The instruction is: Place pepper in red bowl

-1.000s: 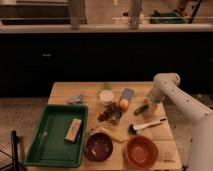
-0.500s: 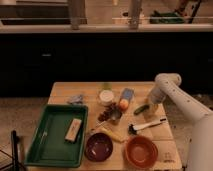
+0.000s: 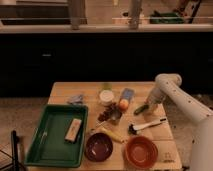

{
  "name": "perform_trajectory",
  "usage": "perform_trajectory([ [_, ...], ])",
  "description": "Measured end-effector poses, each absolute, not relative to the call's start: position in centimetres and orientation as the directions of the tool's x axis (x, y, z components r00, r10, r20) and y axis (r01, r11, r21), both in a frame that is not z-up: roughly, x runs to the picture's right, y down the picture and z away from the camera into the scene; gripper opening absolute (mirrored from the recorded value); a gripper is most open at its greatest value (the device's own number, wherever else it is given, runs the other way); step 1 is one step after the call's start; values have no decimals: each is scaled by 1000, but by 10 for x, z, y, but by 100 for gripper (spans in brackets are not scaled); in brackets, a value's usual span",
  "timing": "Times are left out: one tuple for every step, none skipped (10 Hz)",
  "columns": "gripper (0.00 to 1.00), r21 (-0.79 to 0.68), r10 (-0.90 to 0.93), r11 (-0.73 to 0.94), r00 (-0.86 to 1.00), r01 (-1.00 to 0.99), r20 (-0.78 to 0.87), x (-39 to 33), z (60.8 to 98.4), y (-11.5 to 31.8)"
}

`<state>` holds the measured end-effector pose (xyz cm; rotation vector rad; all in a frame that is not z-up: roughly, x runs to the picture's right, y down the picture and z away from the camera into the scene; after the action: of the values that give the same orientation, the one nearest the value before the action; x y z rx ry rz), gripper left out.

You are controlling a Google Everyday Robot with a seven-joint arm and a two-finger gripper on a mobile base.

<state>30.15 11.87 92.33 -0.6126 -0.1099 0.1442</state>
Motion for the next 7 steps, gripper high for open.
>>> perform_trajectory([
  [30, -574, 155, 815, 985, -84, 76, 294, 920, 116],
  [22, -570, 149, 818, 985, -75, 85, 291, 918, 114],
  [12, -567, 143, 821, 985, -66, 93, 289, 916, 113],
  [4, -566, 140, 822, 985, -60, 100, 287, 915, 112],
  [0, -565, 136, 823, 985, -52, 108, 284, 914, 111],
  [0, -565, 135, 824, 984, -47, 114, 283, 913, 111],
  [0, -563, 135, 825, 984, -45, 119, 284, 911, 109],
])
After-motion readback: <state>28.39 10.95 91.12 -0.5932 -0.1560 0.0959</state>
